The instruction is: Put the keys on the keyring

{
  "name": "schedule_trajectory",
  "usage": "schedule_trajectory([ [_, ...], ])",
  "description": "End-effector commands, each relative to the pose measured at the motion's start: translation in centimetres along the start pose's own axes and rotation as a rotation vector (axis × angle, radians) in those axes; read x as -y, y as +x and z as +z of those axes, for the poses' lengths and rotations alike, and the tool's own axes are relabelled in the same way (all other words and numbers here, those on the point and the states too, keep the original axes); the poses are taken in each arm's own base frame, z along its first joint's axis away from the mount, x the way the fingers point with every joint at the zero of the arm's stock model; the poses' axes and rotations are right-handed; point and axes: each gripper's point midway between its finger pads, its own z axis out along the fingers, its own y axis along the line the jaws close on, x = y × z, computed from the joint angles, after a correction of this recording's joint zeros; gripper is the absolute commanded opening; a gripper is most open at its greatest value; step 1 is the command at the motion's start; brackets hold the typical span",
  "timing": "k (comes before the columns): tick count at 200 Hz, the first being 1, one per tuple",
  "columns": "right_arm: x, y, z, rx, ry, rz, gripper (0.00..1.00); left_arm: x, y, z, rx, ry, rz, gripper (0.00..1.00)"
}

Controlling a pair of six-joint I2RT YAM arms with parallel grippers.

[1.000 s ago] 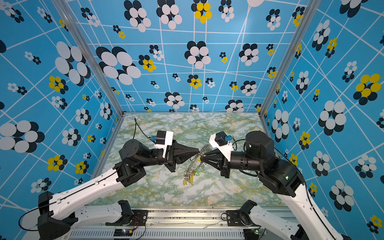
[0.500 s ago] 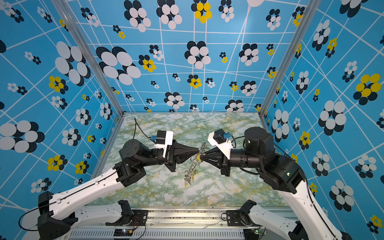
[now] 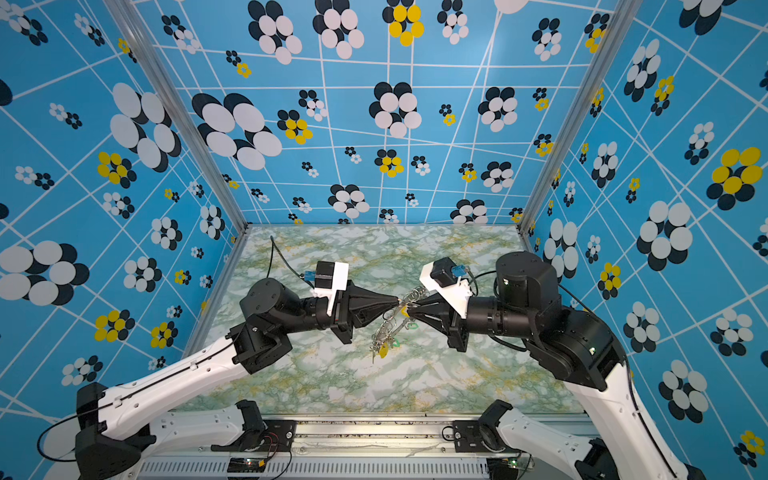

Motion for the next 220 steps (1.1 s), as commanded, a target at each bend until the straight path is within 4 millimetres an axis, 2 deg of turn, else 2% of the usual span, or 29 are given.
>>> schedule_trajectory([
  [1, -0.2, -0.7, -1.3, 0.016, 0.029, -0.039, 0.00, 0.2, -1.7, -0.7, 0.043, -0.023, 0.045, 0.00],
  [14, -0.2, -0.6, -1.3, 0.010, 0.026, -0.034, 0.00, 0.2, -1.9, -0.8, 0.046, -0.026, 0.050, 0.00],
  [32, -0.3, -0.6, -1.0, 0.017, 0.012, -0.023, 0.17, 0.3, -2.3, -0.8, 0.057, -0.022, 0.054, 0.00],
  [57, -0.5, -1.0, -0.7, 0.044, -0.012, -0.014, 0.13, 0.6, -2.7, -0.6, 0.069, -0.008, 0.052, 0.00],
  [101, -0.9, -1.3, -0.5, 0.059, -0.042, -0.005, 0.14, 0.7, -3.3, -0.7, 0.080, -0.005, 0.058, 0.00],
  [122, -1.0, -1.3, -0.6, 0.059, -0.043, -0.004, 0.27, 0.7, -3.4, -0.7, 0.083, -0.007, 0.060, 0.00],
  [125, -0.8, -0.4, 0.0, 0.036, -0.046, 0.009, 0.28, 0.7, -3.4, -0.7, 0.083, -0.006, 0.060, 0.00],
  [142, -0.7, -0.3, 0.0, 0.031, -0.041, 0.015, 0.24, 0.8, -3.7, -0.7, 0.089, -0.002, 0.061, 0.00],
  [173, -0.9, -0.2, 0.1, 0.030, -0.051, 0.023, 0.23, 0.9, -3.9, -0.7, 0.093, 0.002, 0.061, 0.00],
  [194, -1.1, -0.3, 0.1, 0.039, -0.063, 0.022, 0.24, 1.0, -4.0, -0.7, 0.096, 0.003, 0.064, 0.00],
  [220, -1.0, 0.0, -0.6, 0.042, -0.033, 0.013, 0.30, 1.0, -4.2, -0.8, 0.097, 0.001, 0.067, 0.00],
])
